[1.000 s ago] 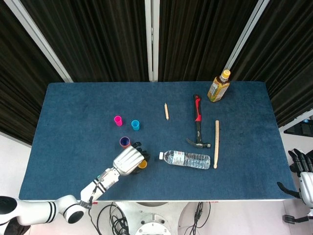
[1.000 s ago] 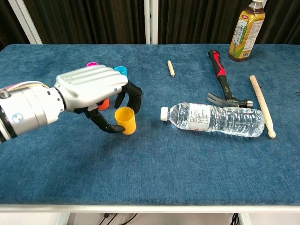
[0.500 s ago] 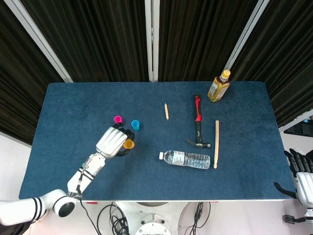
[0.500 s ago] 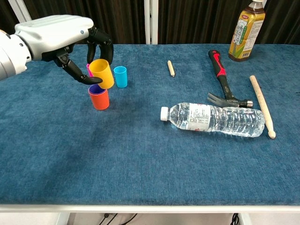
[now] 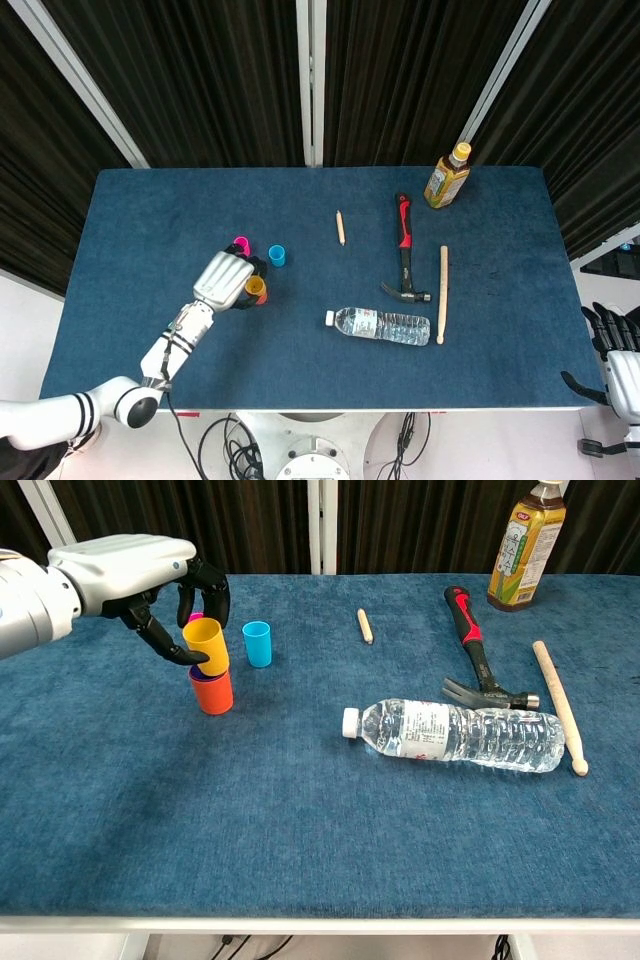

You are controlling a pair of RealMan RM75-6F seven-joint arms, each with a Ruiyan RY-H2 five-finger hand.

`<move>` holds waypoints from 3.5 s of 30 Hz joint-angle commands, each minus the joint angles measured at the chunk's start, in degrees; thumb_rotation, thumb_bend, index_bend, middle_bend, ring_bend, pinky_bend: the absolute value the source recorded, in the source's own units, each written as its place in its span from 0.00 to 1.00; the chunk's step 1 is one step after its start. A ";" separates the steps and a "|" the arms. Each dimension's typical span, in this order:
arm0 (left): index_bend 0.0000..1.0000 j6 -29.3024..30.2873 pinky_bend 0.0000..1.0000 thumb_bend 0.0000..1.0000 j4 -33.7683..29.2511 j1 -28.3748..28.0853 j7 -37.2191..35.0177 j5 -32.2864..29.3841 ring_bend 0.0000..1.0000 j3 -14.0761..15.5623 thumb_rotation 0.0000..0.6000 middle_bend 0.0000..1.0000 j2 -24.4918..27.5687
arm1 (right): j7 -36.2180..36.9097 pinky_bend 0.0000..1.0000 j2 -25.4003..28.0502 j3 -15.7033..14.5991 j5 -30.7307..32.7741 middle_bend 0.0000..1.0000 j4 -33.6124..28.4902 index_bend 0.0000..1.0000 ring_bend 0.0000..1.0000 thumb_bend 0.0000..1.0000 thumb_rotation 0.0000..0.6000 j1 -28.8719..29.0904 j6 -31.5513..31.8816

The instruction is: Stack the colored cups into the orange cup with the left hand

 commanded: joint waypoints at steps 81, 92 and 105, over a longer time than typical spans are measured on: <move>0.48 -13.98 0.30 0.20 30.68 -15.27 -3.47 -9.03 0.48 -2.58 1.00 0.49 -15.02 | -2.85 0.00 0.01 -1.06 -1.38 0.00 -1.93 0.00 0.00 0.12 1.00 0.92 -0.76; 0.51 -12.07 0.32 0.22 31.14 -14.75 -7.02 -6.65 0.52 -3.51 1.00 0.52 -15.53 | -2.79 0.00 0.00 -1.12 -1.13 0.00 -1.87 0.00 0.00 0.12 1.00 0.87 -0.87; 0.52 -2.94 0.32 0.22 -2.65 -6.35 -0.83 -9.89 0.52 -4.17 1.00 0.52 5.90 | -1.24 0.00 0.24 -0.91 -0.97 0.00 -0.81 0.00 0.00 0.12 1.00 0.55 -0.20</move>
